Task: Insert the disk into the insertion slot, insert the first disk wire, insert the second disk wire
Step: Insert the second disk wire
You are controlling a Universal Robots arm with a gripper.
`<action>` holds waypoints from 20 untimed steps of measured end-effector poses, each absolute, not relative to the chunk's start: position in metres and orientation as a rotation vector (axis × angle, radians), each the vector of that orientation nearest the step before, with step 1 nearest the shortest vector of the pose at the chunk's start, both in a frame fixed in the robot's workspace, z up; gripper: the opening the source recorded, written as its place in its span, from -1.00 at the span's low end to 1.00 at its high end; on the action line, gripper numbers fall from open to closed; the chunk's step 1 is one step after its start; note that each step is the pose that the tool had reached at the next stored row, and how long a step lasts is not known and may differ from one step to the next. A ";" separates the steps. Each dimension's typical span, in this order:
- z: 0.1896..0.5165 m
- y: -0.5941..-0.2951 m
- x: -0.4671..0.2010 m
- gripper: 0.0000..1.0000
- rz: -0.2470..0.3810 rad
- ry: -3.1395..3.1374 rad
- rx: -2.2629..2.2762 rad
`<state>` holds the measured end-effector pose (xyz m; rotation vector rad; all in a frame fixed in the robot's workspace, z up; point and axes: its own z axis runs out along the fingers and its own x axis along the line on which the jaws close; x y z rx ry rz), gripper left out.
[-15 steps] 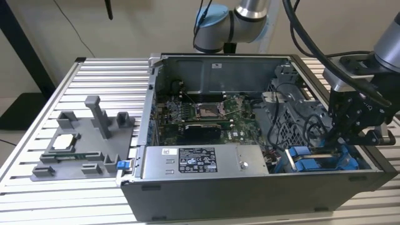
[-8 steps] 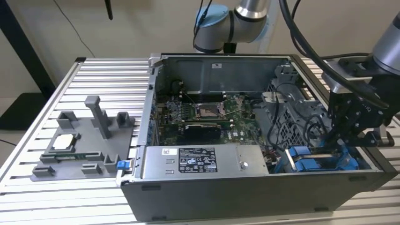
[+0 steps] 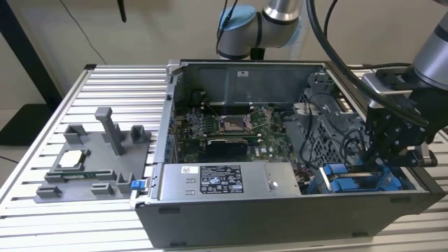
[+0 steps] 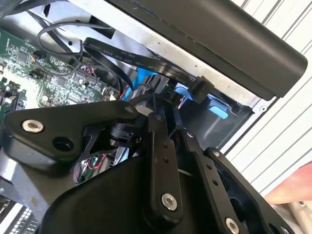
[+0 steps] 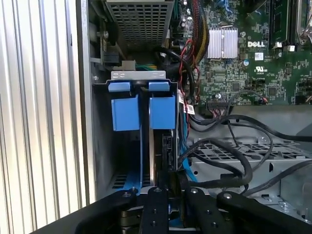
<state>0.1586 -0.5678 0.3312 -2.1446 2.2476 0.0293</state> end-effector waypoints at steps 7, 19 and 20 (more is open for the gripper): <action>0.341 -0.568 0.159 1.00 0.031 2.248 -2.144; 0.365 -0.568 0.159 1.00 0.030 2.248 -2.144; 0.366 -0.568 0.159 1.00 0.030 2.248 -2.144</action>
